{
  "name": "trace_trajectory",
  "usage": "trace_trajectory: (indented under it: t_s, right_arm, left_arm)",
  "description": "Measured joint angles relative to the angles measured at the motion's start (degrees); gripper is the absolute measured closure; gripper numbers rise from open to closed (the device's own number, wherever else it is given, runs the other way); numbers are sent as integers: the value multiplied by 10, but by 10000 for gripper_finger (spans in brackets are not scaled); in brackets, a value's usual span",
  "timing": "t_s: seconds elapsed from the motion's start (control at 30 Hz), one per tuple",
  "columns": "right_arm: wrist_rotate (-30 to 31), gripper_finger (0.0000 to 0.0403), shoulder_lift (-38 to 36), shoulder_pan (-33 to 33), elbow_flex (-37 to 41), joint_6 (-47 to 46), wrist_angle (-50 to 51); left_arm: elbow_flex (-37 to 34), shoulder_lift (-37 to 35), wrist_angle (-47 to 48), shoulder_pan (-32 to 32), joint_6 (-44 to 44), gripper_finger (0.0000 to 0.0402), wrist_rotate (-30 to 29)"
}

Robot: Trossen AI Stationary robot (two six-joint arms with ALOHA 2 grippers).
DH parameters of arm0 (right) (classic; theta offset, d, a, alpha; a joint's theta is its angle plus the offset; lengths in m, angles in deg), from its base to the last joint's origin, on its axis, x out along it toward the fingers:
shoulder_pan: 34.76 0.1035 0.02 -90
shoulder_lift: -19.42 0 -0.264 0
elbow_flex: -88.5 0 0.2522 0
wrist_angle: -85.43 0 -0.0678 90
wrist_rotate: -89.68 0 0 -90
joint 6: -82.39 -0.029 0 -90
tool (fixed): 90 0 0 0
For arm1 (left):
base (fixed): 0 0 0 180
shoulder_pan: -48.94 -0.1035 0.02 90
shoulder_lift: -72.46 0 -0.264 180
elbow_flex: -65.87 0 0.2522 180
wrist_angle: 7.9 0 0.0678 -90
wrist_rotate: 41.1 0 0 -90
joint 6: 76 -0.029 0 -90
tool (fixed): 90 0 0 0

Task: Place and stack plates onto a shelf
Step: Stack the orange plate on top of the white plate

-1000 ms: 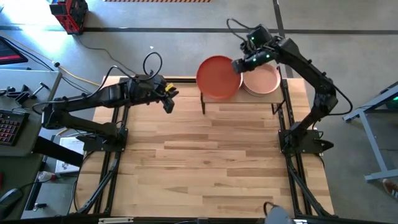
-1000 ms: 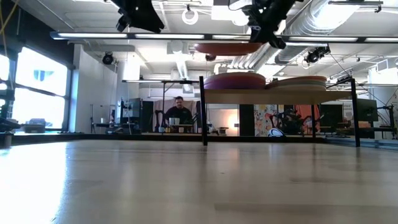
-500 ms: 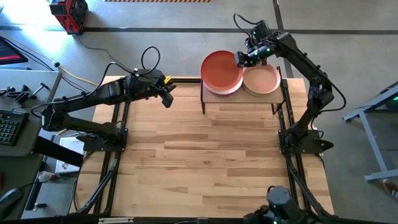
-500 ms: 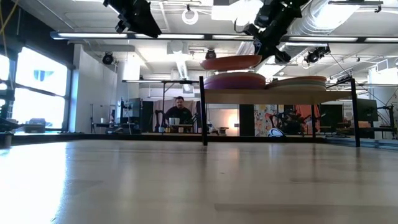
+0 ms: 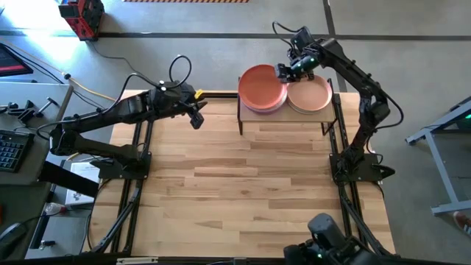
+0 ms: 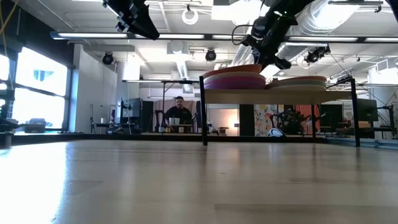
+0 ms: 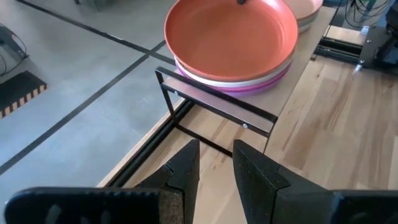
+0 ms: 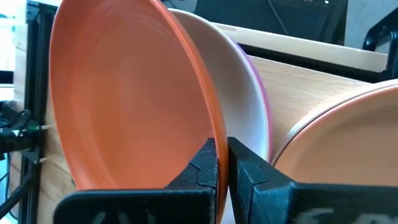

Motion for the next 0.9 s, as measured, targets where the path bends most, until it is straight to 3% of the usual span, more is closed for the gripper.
trace_trajectory:
  t_s: [0.57,0.9]
  right_arm:
    - [6,399,14,1,0,23,24]
    - [31,321,14,12,0,20,22]
  left_arm:
    - [0,0,0,0,-1,316,0]
    - [0,0,0,0,-20,316,0]
